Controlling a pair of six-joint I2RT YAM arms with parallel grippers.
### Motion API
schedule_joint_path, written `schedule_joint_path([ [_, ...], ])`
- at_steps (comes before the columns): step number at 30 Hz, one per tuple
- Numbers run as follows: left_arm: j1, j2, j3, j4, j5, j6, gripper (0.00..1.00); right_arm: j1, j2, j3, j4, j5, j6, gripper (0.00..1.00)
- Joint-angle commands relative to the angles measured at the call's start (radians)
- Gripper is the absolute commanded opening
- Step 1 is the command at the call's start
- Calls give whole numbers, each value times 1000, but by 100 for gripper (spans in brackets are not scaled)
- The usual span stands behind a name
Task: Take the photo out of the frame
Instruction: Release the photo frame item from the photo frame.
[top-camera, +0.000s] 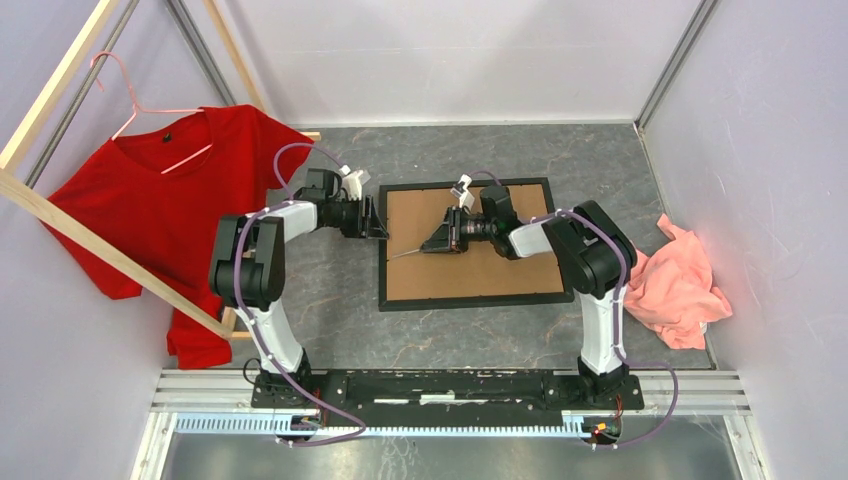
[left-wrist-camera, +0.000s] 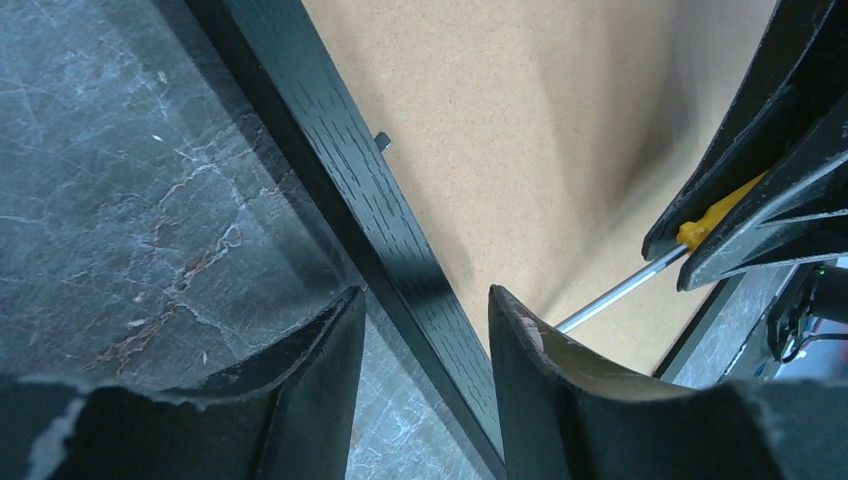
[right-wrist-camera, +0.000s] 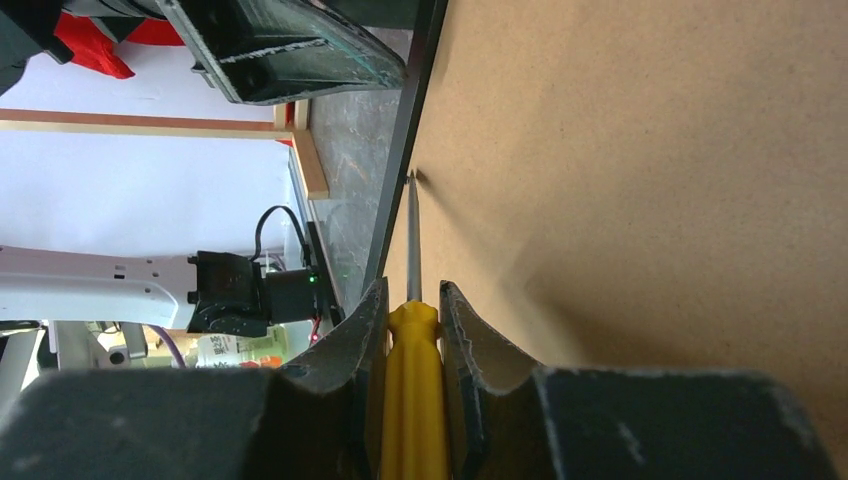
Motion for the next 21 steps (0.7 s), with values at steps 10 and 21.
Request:
schedule_joint_path([
  [10,2,40,-33,94,10,-76,41,0,49,94,-85,-32,-23,0],
  [21,2,58,-58,140,7,-100,34,-11,2,77,-117,-51,-33,0],
])
